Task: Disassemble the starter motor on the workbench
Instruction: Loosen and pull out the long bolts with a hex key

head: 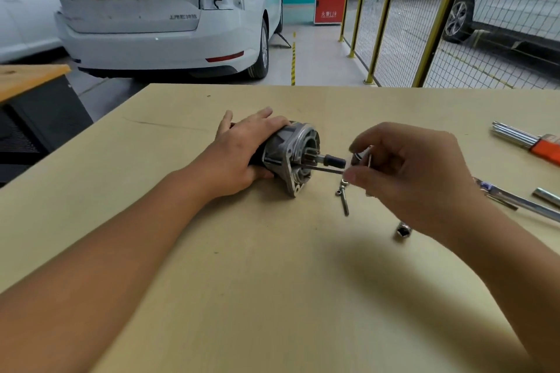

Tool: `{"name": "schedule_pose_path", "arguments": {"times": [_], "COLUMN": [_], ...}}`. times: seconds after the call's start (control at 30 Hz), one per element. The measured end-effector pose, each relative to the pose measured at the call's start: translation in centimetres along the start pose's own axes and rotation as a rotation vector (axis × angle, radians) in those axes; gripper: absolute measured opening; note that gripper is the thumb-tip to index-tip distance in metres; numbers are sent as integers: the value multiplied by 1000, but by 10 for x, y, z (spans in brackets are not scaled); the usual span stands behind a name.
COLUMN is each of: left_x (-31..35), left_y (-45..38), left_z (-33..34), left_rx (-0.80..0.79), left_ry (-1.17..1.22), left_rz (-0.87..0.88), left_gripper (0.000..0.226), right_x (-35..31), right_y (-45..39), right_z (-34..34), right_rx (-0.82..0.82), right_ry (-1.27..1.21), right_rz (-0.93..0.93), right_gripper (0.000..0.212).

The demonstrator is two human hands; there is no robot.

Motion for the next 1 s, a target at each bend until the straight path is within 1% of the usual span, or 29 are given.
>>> {"name": "schedule_pose_path", "arguments": {"times": [0.07, 0.1, 0.13, 0.17, 0.2, 0.23, 0.27, 0.3, 0.33, 0.37, 0.4, 0.43, 0.53, 0.6, 0.67, 0.7, 0.73, 0.8, 0.83, 0.9, 1.0], "left_x": [1, 0, 0, -1, -1, -1, -2, -2, -3, -4, -5, -5, -7, -7, -8, -7, -7, -7, -7, -7, -8], "left_y": [0, 1, 1, 2, 2, 2, 2, 2, 2, 2, 2, 2, 1, 2, 3, 3, 4, 3, 3, 3, 3], "left_z": [0, 0, 0, 0, -1, -2, -3, -3, -4, -4, -3, -3, -3, -5, -7, -7, -7, -6, -7, -7, -6], "left_rx": [8, 20, 35, 52, 70, 84, 91, 93, 93, 92, 90, 85, 69, 76, 83, 83, 82, 81, 84, 88, 90], "left_ry": [9, 21, 37, 45, 37, 18, 2, -4, -6, -9, -11, -9, 14, 38, 54, 60, 63, 61, 60, 56, 40], "left_rz": [18, 13, -2, -20, -31, -33, -34, -36, -37, -35, -31, -26, -9, 3, 5, 8, 11, 17, 20, 25, 21], "left_gripper": [87, 87, 86, 85, 83, 83, 83, 85, 87, 88, 88, 89, 89, 86, 85, 85, 85, 86, 86, 86, 87], "right_x": [-31, -41, -45, -46, -42, -32, -18, -2, 10, 18, 21, 20, 13, 7, 3, 3, 3, 3, 2, 1, 0], "right_y": [0, 4, 8, 10, 11, 10, 8, 9, 12, 13, 14, 15, 19, 22, 27, 30, 33, 40, 43, 47, 48], "right_z": [4, 10, 15, 18, 19, 18, 18, 23, 29, 35, 40, 44, 58, 67, 71, 72, 73, 76, 77, 79, 81], "right_rx": [-42, -62, -70, -56, -23, 12, 39, 46, 31, -2, -50, -95, -153, -230, -301, -322, -349, -434, -485, -569, -614], "right_ry": [202, 259, 291, 289, 249, 132, -71, -298, -495, -613, -676, -734, -1033, -1198, -1278, -1302, -1306, -1272, -1244, -1213, -1235], "right_rz": [-348, -477, -547, -547, -485, -347, -146, 58, 230, 342, 396, 411, 515, 594, 653, 701, 751, 816, 828, 827, 821], "right_gripper": [24, 23, 22, 23, 25, 26, 23, 15, 7, 10, 17, 23, 37, 38, 34, 39, 47, 61, 60, 53, 46]}}
Point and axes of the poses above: each hand's wrist, its own y-axis away from the middle knuckle, its own z-axis out of the palm, x = y × z, the point moved 8 cm from there along -y, towards the middle knuckle, and after that the axes turned 10 degrees about -z, right-handed, at the moved point
